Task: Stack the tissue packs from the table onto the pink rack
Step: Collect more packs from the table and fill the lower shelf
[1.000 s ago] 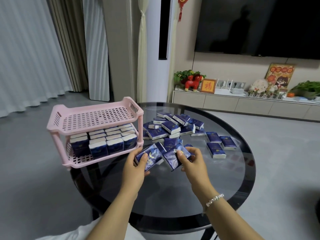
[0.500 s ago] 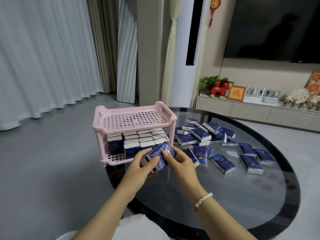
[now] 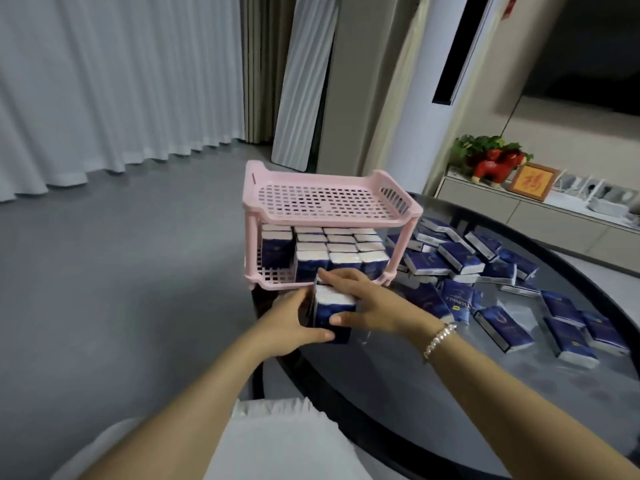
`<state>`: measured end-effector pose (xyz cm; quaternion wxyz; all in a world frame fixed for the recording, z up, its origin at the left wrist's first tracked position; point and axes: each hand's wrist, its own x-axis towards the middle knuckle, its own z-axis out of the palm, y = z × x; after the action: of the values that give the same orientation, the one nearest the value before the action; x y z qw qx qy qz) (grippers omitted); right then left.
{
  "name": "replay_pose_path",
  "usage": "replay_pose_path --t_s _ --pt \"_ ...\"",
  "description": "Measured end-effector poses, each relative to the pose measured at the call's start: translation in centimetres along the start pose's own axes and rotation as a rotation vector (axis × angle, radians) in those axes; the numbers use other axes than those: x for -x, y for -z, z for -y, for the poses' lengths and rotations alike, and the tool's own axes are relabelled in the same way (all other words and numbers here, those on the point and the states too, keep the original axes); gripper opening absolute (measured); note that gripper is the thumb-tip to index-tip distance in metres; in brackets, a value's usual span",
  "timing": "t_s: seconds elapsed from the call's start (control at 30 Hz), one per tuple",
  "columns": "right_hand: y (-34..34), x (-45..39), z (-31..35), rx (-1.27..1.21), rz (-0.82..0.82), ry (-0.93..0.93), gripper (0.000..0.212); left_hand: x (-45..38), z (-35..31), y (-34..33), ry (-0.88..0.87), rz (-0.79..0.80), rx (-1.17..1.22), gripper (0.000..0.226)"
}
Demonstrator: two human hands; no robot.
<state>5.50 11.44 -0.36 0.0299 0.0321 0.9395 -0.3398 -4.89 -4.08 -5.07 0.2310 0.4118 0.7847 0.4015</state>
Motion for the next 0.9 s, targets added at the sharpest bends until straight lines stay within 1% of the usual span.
replay_pose_path --t_s 0.07,0.1,0.17,0.23,0.3,0.37,0.47,0.53,0.6,0.73,0.9 --pt "-0.8 -0.2 -0.5 0.101 0.029 0.041 0.074 0.0 0.4 -0.4 -0.011 0.027 -0.028 0.094" --pt "-0.9 -0.3 -0.6 0.123 0.033 0.039 0.073 0.0 0.6 -0.6 -0.006 0.04 -0.081 0.095" --pt "-1.0 -0.4 -0.7 0.112 0.05 0.017 0.07 0.1 0.5 -1.2 0.014 0.05 -0.229 0.095" --pt "-0.7 -0.2 -0.4 0.106 0.096 -0.015 0.07 0.1 0.2 -1.7 0.039 0.057 -0.318 0.095" --pt "-0.2 0.1 0.0 0.138 0.149 -0.038 0.071 0.3 -0.1 -1.8 0.042 0.057 -0.373 0.097" --pt "0.5 0.4 0.6 0.222 0.144 -0.036 0.074 0.4 -0.2 -1.8 0.033 0.043 -0.397 0.099" --pt "0.9 0.2 1.3 0.333 0.069 -0.038 0.08 0.6 -0.1 -1.7 0.017 -0.022 -0.365 0.096" --pt "1.1 -0.2 1.8 0.377 0.058 -0.051 0.083 0.8 -0.3 -1.6 0.009 -0.069 -0.375 0.086" --pt "1.3 -0.7 2.3 0.393 0.069 -0.055 0.08 1.1 -0.6 -1.4 0.005 -0.091 -0.397 0.08" --pt "1.9 -2.1 3.2 0.316 0.086 -0.034 0.073 1.7 -0.8 -0.3 0.058 -0.164 -0.323 0.075" --pt "2.1 -4.1 4.1 0.174 0.021 0.031 0.069 1.8 0.0 2.0 0.146 -0.401 -0.155 0.084"
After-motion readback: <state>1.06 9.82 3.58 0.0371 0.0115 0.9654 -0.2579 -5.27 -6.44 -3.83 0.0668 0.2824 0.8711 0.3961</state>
